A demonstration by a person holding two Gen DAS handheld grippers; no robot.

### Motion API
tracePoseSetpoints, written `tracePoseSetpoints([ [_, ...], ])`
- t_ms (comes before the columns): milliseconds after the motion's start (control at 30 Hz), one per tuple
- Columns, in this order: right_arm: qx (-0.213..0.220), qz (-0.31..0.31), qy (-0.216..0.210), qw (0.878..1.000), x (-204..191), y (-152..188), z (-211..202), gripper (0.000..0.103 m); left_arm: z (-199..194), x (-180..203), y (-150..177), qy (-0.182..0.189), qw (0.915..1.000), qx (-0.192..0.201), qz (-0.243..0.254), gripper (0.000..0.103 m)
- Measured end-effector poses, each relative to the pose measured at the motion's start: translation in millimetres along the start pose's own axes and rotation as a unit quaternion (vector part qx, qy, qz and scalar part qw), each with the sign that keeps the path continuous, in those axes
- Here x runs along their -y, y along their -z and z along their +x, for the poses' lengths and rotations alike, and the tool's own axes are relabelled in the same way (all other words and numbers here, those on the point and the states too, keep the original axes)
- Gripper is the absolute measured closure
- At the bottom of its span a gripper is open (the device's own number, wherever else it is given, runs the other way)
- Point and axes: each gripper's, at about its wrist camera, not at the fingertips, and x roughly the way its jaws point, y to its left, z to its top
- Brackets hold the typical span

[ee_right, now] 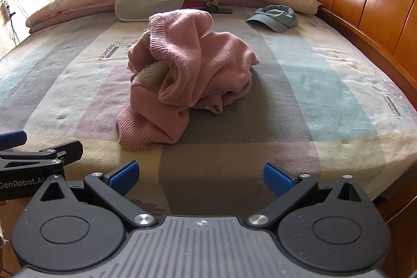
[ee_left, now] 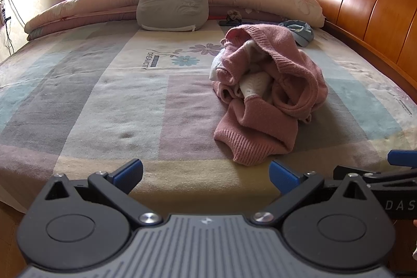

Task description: Fold clothes

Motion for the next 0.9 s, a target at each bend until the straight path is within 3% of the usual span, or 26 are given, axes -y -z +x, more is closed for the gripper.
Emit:
tracePoseSetpoints([
  [900, -0.012, 0.0, -0.003, 1.0, 2.2, -10.3, 24.8, 0.0, 25.2, -0.9, -11.0, -0.01, 0.9999, -0.012, 0.001, 0.001],
])
